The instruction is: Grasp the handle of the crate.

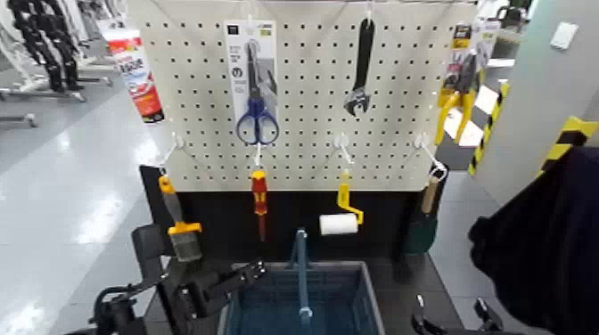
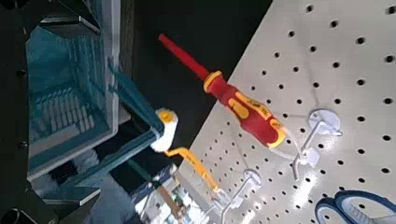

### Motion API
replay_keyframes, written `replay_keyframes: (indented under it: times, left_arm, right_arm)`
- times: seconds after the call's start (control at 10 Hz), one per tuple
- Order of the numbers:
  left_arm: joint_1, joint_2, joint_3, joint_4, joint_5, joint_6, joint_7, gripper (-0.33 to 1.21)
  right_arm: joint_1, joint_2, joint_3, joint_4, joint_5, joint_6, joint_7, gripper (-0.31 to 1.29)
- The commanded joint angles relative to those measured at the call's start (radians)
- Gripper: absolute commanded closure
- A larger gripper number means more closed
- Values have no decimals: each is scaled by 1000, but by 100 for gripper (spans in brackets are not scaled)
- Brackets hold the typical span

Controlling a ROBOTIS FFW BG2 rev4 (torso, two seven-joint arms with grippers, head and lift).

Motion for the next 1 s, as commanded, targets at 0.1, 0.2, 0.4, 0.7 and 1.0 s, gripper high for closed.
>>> replay_keyframes:
  times: [0.1, 0.2, 0.4, 0.7, 1.0]
  left_arm:
    - [-35, 13, -27, 66, 170, 26, -8, 12]
    - [-52, 19, -42, 92, 216, 28, -21, 12]
    - [-102, 36, -70, 159, 293, 77, -40, 12]
    - [-194, 50, -127, 279, 379, 127, -58, 12]
    - [-265, 51, -202, 374, 437, 121, -100, 13]
  right_arm:
    - [0, 1, -1, 1, -3, -4, 0, 14]
    - [0, -1, -1, 2, -4, -4, 0, 14]
    - [-3, -2, 2, 5, -7, -8, 0, 14]
    - [-6, -6, 8, 11, -15, -18, 2, 14]
    - [-9, -6, 10, 16, -20, -27, 2, 14]
